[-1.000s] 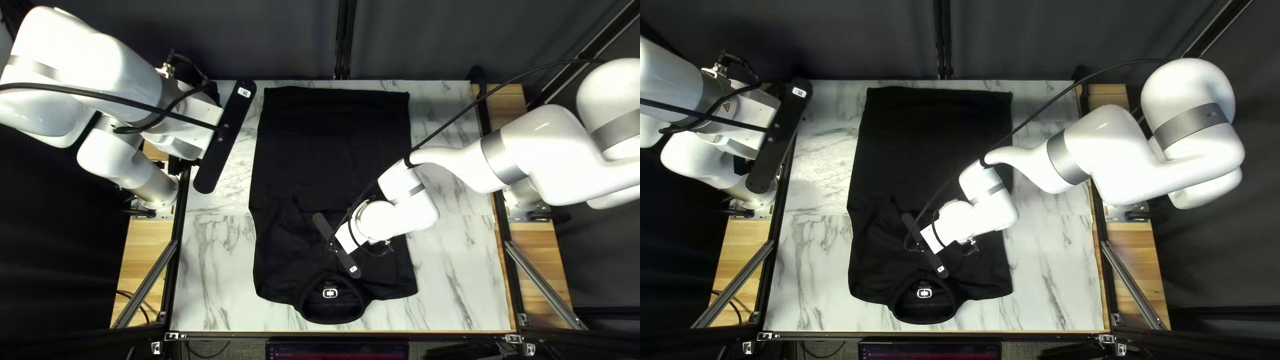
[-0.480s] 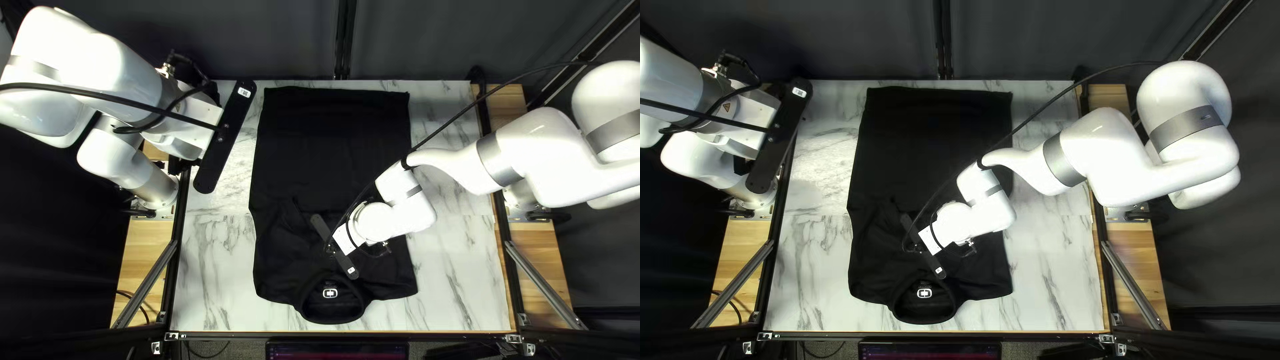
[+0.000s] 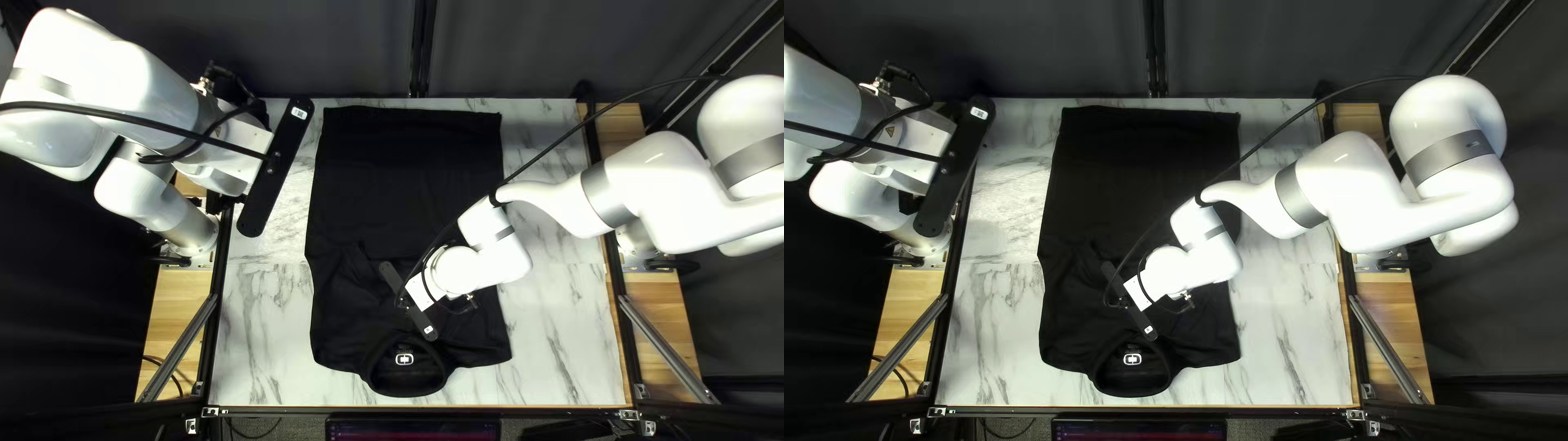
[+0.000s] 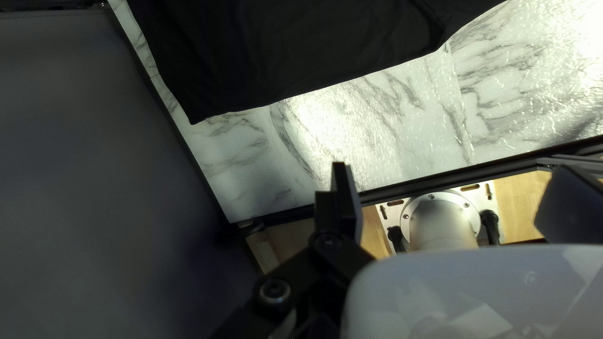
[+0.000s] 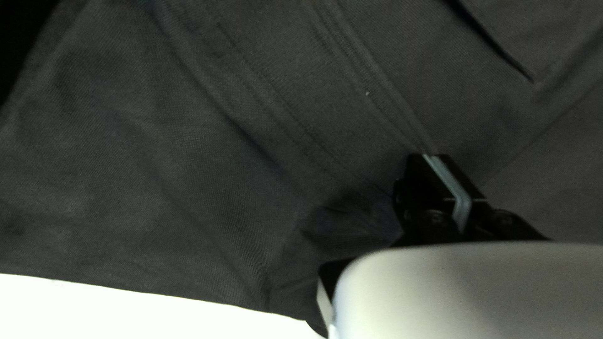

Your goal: Fold t-shirt

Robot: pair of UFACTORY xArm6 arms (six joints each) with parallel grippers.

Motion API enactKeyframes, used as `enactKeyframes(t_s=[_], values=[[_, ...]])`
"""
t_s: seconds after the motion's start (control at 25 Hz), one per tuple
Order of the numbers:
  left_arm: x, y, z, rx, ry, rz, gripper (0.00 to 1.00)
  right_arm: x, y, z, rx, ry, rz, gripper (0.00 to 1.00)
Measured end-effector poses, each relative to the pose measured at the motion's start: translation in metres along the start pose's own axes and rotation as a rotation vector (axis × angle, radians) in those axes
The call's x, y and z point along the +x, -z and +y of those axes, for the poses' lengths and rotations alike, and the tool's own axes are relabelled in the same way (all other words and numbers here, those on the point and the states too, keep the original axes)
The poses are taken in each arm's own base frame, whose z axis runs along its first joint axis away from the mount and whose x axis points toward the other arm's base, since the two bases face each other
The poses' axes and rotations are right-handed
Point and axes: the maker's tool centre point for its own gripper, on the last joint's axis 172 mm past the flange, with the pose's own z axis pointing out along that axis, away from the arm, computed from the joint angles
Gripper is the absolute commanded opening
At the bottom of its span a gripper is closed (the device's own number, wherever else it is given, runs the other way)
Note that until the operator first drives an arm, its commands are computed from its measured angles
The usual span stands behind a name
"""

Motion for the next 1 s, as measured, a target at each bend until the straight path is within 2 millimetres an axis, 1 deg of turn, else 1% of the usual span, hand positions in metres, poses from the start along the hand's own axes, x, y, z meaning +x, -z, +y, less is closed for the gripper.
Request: enactKeyframes(t_s=[0.36, 0.64, 0.84, 0.88, 0.92, 0.96, 1.0], values=[[0.000, 0.000, 0.000, 0.000, 0.000, 0.000, 1.00, -0.014, 0.010, 0.009, -0.007, -0.006, -0.009, 0.00], [0.000, 0.000, 0.000, 0.000, 0.000, 0.000, 1.00, -0.018, 0.009, 0.017, -0.010, -0.006, -0.004, 0.00], [0.000, 0.000, 0.000, 0.000, 0.000, 0.000, 1.00, -0.026, 0.008, 0.016, -0.013, -0.014, 0.001, 0.01], [0.000, 0.000, 0.000, 0.000, 0.000, 0.000, 1.00, -0.028, 0.006, 0.015, -0.013, -0.017, 0.002, 0.14], [0.000, 0.000, 0.000, 0.000, 0.000, 0.000, 1.00, -0.029, 0.005, 0.014, -0.012, -0.020, 0.003, 0.83], [0.000, 0.000, 0.000, 0.000, 0.000, 0.000, 1.00, -0.031, 0.004, 0.013, -0.011, -0.023, 0.004, 1.00], [0.000, 0.000, 0.000, 0.000, 0.000, 0.000, 1.00, -0.031, 0.003, 0.012, -0.010, -0.025, 0.006, 1.00]])
